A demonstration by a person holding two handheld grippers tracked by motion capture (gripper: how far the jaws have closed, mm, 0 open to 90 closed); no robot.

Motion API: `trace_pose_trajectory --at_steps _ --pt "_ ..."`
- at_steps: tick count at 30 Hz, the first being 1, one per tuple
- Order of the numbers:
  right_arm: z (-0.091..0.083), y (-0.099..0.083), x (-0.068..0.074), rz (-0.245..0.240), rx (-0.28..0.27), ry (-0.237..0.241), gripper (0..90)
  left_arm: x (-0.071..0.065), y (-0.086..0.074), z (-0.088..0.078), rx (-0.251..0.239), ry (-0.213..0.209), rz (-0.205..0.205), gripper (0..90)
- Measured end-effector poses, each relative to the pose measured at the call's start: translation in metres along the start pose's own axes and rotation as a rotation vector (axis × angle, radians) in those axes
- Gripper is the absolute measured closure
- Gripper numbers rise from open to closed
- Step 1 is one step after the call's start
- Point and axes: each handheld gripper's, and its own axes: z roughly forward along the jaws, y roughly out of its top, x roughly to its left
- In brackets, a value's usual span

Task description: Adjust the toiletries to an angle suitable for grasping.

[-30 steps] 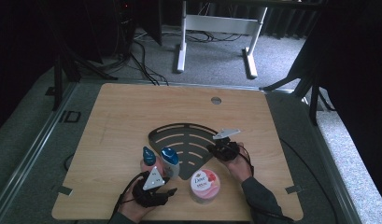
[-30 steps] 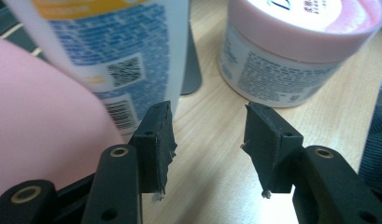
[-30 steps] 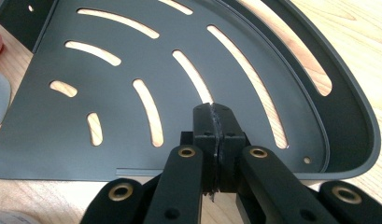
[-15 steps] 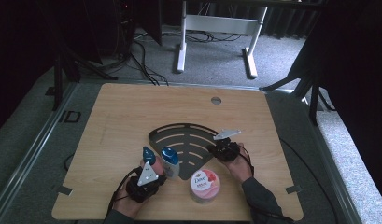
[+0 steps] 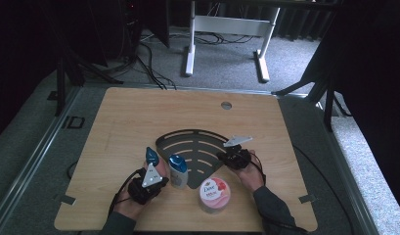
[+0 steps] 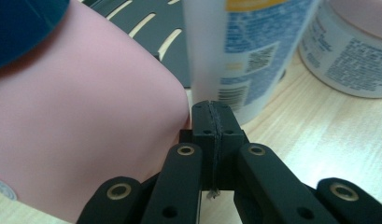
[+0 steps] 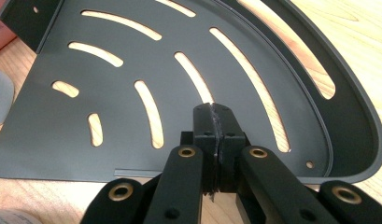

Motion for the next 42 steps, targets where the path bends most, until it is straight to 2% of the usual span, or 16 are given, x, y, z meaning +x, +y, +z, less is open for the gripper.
trace_pose_trajectory --at_steps 3,4,10,14,17,18,19,24,29,32,33,37,42 --pt "0.000 0.000 0.000 0.000 -0.001 0.000 89.8 0.001 0.000 0.001 0.000 0.002 0.001 90.0" --pt "0.000 0.000 0.000 0.001 0.000 0.002 89.8 0.009 0.002 0.003 0.002 0.006 -0.001 90.0" --pt "0.000 0.000 0.000 0.001 0.001 0.004 89.8 0.021 0.003 0.006 0.004 0.034 -0.027 90.0" --pt "0.000 0.000 0.000 0.000 0.000 0.005 89.8 0.022 0.002 0.003 -0.004 0.032 -0.045 89.9" --pt "0.001 0.000 0.000 0.002 -0.003 0.007 89.8 0.011 0.002 -0.006 -0.025 0.005 -0.025 89.9" --pt "0.001 0.000 0.000 0.002 -0.003 0.007 89.8 0.011 0.002 -0.006 -0.025 0.005 -0.025 89.9" --pt "0.001 0.000 0.000 0.001 -0.003 0.007 89.8 0.002 0.004 -0.011 -0.037 -0.014 -0.006 89.9" --pt "0.001 0.000 0.001 0.002 -0.002 0.008 89.7 -0.021 0.010 -0.020 -0.079 -0.072 0.037 89.9" --pt "0.002 0.000 0.001 0.003 -0.002 0.009 89.7 -0.038 0.023 -0.015 -0.113 -0.111 0.066 89.8" --pt "0.002 0.000 0.001 0.004 -0.003 0.011 89.8 -0.043 0.029 -0.011 -0.120 -0.126 0.079 89.8" --pt "0.002 0.000 0.001 0.002 -0.003 0.010 89.8 -0.049 0.035 -0.005 -0.135 -0.138 0.084 89.8" --pt "0.002 0.000 0.000 0.004 -0.007 0.011 89.8 -0.056 0.044 0.006 -0.141 -0.117 0.104 89.8" --pt "0.001 0.000 -0.001 0.002 -0.011 0.011 89.8 -0.052 0.046 0.015 -0.135 -0.082 0.078 89.8"
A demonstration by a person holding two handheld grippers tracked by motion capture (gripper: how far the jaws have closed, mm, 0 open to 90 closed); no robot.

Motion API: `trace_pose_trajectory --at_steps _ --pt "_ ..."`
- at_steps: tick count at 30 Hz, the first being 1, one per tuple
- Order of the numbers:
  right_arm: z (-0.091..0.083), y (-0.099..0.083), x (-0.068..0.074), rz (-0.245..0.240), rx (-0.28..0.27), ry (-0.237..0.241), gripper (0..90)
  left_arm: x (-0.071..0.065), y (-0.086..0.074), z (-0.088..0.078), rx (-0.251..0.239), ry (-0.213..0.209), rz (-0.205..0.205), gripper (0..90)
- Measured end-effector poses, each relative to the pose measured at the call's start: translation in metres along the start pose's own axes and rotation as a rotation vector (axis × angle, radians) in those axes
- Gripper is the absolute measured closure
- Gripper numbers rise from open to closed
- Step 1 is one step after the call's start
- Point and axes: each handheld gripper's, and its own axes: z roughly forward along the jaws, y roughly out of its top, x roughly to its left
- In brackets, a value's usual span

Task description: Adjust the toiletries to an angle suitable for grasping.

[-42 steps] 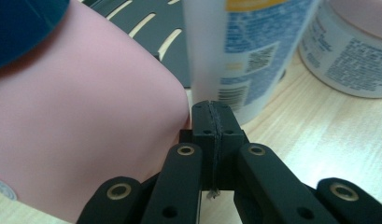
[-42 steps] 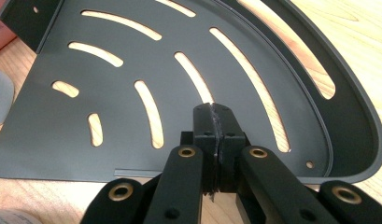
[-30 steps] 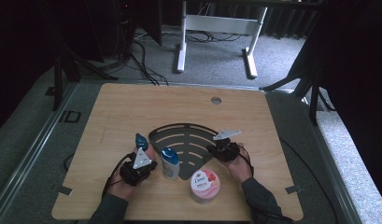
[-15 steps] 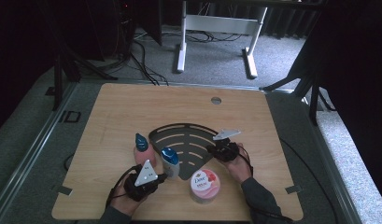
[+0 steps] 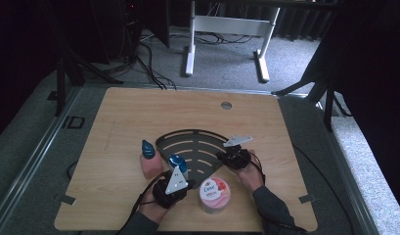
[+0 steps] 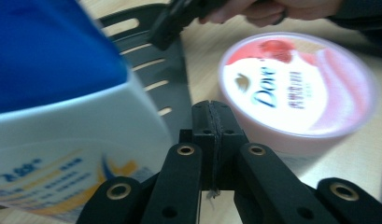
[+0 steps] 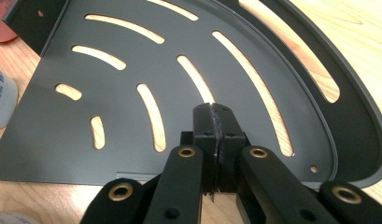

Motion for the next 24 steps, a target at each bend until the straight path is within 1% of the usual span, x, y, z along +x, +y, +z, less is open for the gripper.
trace_pose_trajectory --at_steps 1,5,8,11,12,14,15,16,18,21,23,24 --pt "0.000 0.000 0.000 0.000 0.000 0.000 89.8 0.001 -0.001 0.000 -0.006 -0.004 -0.015 89.9" --pt "0.000 0.000 0.000 -0.002 0.000 0.002 89.8 0.004 -0.007 0.000 0.010 0.021 -0.023 89.9" --pt "0.000 0.000 0.000 -0.002 0.002 0.002 89.8 0.008 -0.010 -0.004 0.023 0.038 -0.031 90.0" --pt "0.001 0.000 0.000 -0.002 0.003 0.004 89.7 0.012 -0.011 -0.006 0.025 0.053 -0.054 89.9" --pt "0.001 0.000 0.001 -0.005 0.003 0.004 89.7 0.012 -0.010 -0.007 0.018 0.048 -0.061 89.9" --pt "0.002 0.001 0.001 -0.009 0.005 0.006 89.7 0.008 -0.004 -0.007 0.002 0.041 -0.044 89.7" --pt "0.003 0.001 0.002 -0.006 0.004 0.007 89.7 0.008 -0.004 -0.007 0.002 0.041 -0.044 89.5" --pt "0.003 0.001 0.002 -0.009 0.005 0.008 89.7 0.002 0.004 -0.004 -0.005 0.042 -0.014 89.2" --pt "0.004 0.002 0.003 -0.011 0.004 0.010 89.7 0.000 0.012 0.001 -0.014 0.038 0.005 89.0" --pt "0.003 0.002 0.004 -0.016 0.003 0.014 89.7 0.000 0.019 0.008 -0.025 0.057 -0.005 89.3" --pt "0.003 0.002 0.004 -0.014 0.001 0.014 89.7 0.002 0.020 0.011 -0.026 0.071 -0.022 89.6" --pt "0.003 0.001 0.003 -0.010 0.002 0.013 89.8 0.002 0.020 0.012 -0.024 0.084 -0.023 89.9"
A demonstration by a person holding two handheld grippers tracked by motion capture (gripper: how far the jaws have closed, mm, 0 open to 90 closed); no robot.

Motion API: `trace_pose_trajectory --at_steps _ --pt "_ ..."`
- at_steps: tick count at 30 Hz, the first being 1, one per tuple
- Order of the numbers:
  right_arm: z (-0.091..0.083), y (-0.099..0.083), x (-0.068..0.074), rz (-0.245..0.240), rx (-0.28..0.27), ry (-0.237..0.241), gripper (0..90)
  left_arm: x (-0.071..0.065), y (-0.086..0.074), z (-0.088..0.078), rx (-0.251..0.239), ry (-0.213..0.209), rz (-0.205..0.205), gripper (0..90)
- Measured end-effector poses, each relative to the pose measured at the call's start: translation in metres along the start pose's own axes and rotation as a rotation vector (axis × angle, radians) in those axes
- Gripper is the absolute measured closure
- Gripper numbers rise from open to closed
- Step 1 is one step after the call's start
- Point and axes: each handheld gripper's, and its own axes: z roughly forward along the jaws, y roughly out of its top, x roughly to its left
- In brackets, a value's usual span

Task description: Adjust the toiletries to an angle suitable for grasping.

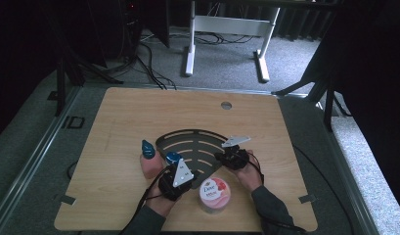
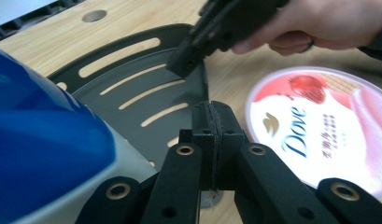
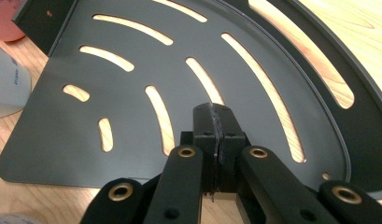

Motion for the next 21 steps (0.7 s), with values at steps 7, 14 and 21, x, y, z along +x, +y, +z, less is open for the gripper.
trace_pose_trajectory --at_steps 7,14,21 --pt "-0.002 -0.002 -0.002 0.008 -0.003 -0.002 89.7 0.003 -0.007 0.001 0.057 0.059 -0.011 90.0" --pt "-0.001 -0.001 -0.001 0.002 -0.003 0.000 89.7 0.009 -0.014 -0.001 0.078 0.081 -0.039 90.0" --pt "0.000 -0.002 -0.001 -0.002 -0.001 0.001 89.7 0.017 -0.024 -0.003 0.107 0.104 -0.051 90.0"
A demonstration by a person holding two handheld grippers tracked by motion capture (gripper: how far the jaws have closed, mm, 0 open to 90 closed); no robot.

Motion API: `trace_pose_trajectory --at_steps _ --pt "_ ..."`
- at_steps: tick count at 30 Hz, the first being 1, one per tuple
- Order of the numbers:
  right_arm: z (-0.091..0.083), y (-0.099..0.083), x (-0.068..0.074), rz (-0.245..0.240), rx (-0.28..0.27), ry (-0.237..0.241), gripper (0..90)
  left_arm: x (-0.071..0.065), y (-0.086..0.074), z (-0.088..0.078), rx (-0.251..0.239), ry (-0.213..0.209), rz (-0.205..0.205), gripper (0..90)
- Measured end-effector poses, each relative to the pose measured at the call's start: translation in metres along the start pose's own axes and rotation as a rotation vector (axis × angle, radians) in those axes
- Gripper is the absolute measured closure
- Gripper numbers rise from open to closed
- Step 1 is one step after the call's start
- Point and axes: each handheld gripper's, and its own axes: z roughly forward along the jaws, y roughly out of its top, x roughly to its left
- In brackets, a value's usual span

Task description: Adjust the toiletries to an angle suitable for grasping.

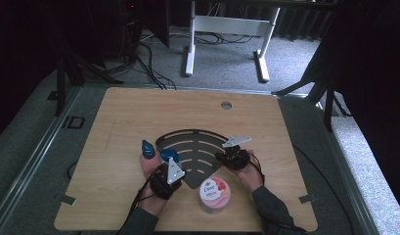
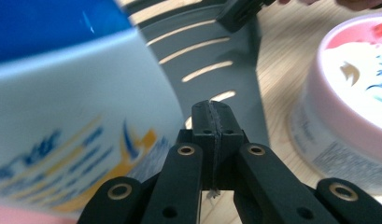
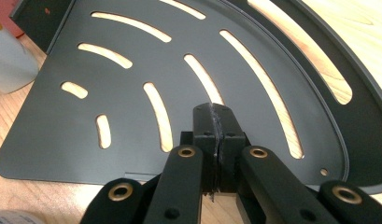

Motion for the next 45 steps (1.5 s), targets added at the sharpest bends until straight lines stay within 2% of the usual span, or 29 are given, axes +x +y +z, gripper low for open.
trace_pose_trajectory --at_steps 9,12,14,18,24,25,31,39,45 --pt "-0.002 -0.001 -0.001 0.005 -0.002 -0.002 89.7 0.008 -0.007 0.004 0.024 0.014 -0.023 90.0" --pt "-0.003 -0.001 -0.001 0.004 -0.007 -0.002 89.6 0.008 -0.008 0.005 0.019 -0.019 -0.022 89.6" --pt "-0.006 0.000 -0.001 0.004 -0.012 0.000 89.0 0.007 -0.009 0.006 0.014 -0.050 -0.013 85.7" --pt "-0.014 0.002 0.002 -0.014 -0.044 0.010 86.7 0.005 -0.010 0.008 0.016 -0.084 0.004 78.8" --pt "-0.029 0.002 0.005 -0.028 -0.075 0.018 82.7 0.003 -0.011 0.009 0.015 -0.113 0.014 70.1" --pt "-0.036 -0.001 0.007 -0.027 -0.084 0.017 80.4 0.003 -0.012 0.009 0.013 -0.119 0.013 66.8" --pt "-0.052 -0.015 0.007 -0.013 -0.104 0.020 74.8 0.004 -0.015 0.009 0.008 -0.140 0.008 61.8" --pt "-0.063 -0.041 0.005 0.014 -0.084 0.022 71.7 0.004 -0.016 0.009 0.003 -0.156 0.001 58.1" --pt "-0.068 -0.055 0.003 0.034 -0.081 0.020 71.3 0.003 -0.017 0.009 -0.003 -0.161 -0.008 57.2"
